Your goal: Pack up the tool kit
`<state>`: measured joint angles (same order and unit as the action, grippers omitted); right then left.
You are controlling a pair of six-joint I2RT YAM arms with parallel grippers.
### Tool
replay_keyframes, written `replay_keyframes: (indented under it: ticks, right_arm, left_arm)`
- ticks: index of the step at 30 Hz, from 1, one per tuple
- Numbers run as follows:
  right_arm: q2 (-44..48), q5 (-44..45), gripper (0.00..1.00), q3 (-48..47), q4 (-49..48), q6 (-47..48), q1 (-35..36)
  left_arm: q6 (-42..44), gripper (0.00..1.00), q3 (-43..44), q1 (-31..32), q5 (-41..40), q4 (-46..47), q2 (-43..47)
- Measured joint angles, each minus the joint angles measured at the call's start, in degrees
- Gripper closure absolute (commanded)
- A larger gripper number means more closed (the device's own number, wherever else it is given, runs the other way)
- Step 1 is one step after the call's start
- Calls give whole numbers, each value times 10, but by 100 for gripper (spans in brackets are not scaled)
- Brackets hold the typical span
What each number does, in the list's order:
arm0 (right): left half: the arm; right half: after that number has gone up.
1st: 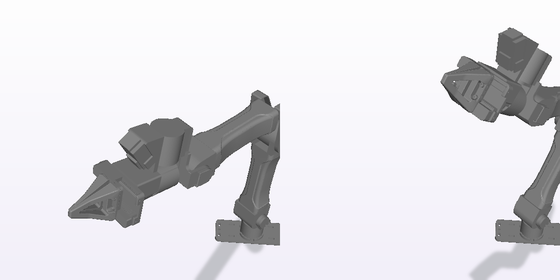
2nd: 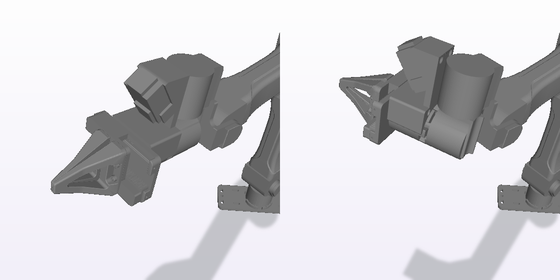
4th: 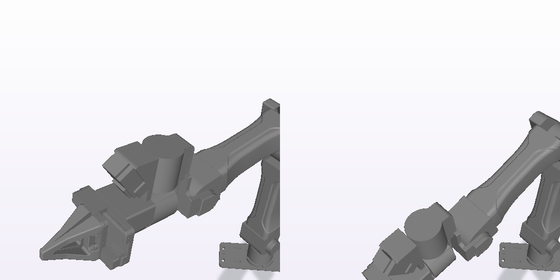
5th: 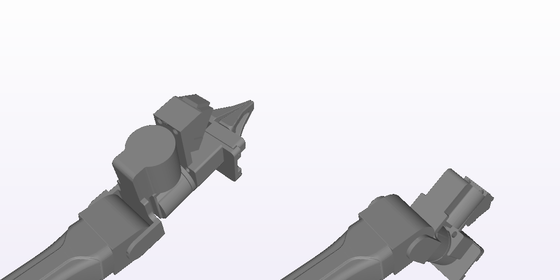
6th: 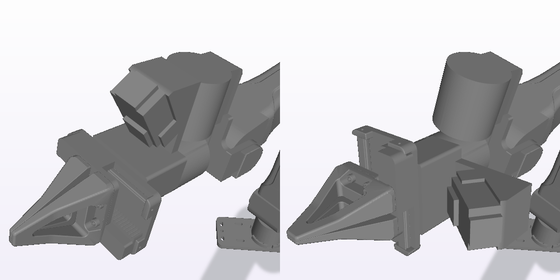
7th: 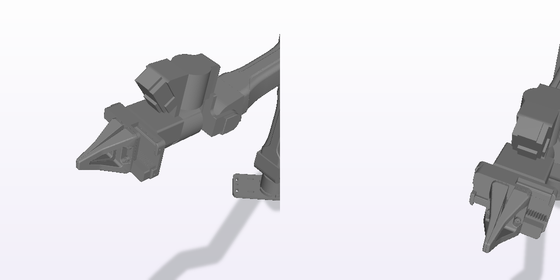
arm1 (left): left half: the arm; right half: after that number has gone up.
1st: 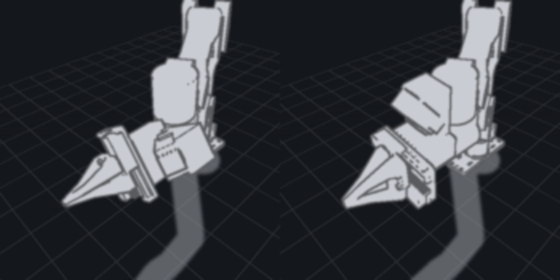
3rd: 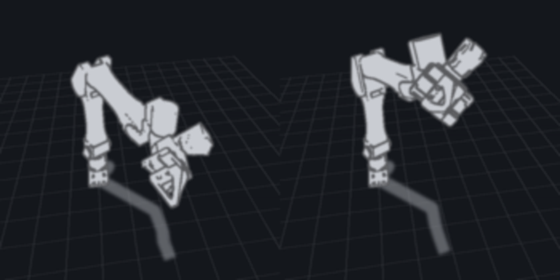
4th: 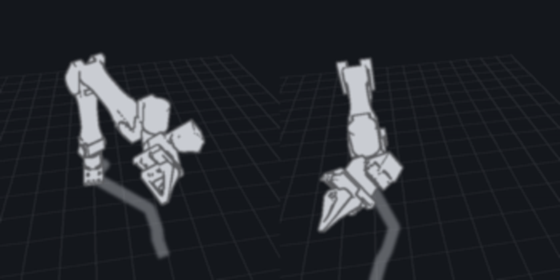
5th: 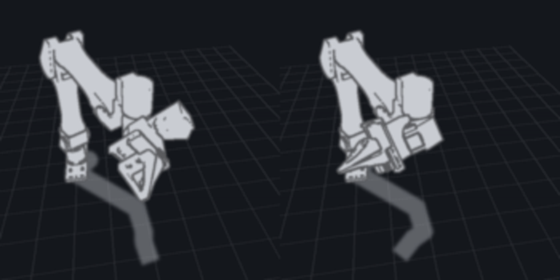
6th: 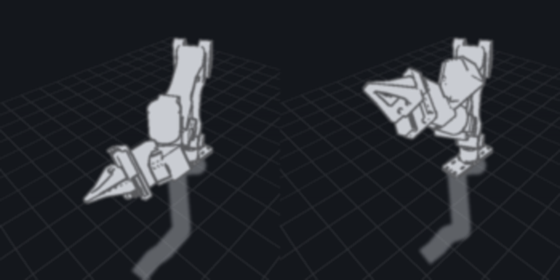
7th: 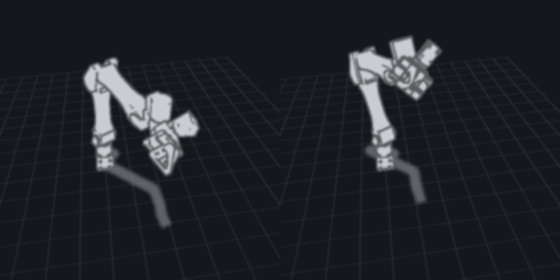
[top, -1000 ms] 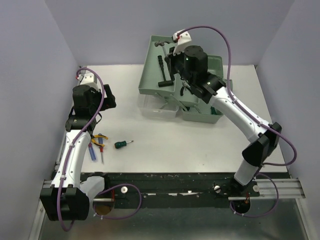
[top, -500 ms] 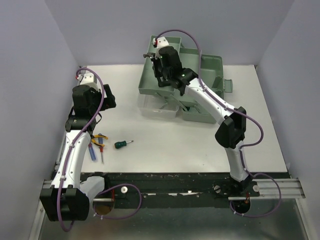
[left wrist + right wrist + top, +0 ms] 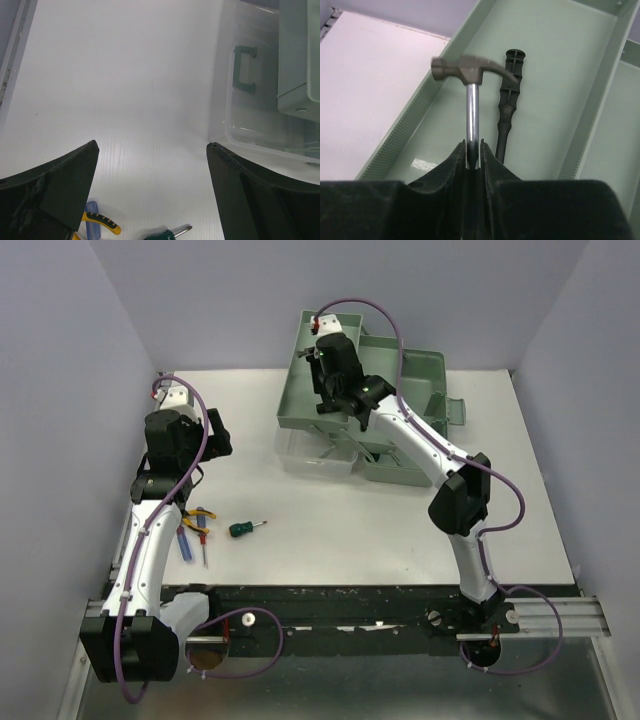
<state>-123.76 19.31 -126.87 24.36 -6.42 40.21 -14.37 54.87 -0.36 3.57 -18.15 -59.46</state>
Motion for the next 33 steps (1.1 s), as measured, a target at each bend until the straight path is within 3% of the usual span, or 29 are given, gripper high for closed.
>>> replay_keyframes:
  ticks: [4,8,12,17,24,28,33]
  right_arm:
    - [0,3,49,0,0,5,0]
    - [0,4,41,0,0,12,0]
    - [27,-28,39,52,-30,32,-1]
    - [162,-161,37,264,-148,102,9]
    - [309,-314,36,393,-271,203,117]
    - [322,-364,36,450,-304,205,153]
    - [272,-367,35,518,-300,218,194]
  left_arm:
    - [0,1,0,0,0,0,0]
    - [0,1,0,0,0,0,0]
    - [0,1,0,0,0,0,0]
    - [0,1,0,0,0,0,0]
    - [0,1,0,0,0,0,0]
    - [0,1,0,0,-1,0,0]
    - [0,1,0,0,-1,-1,0]
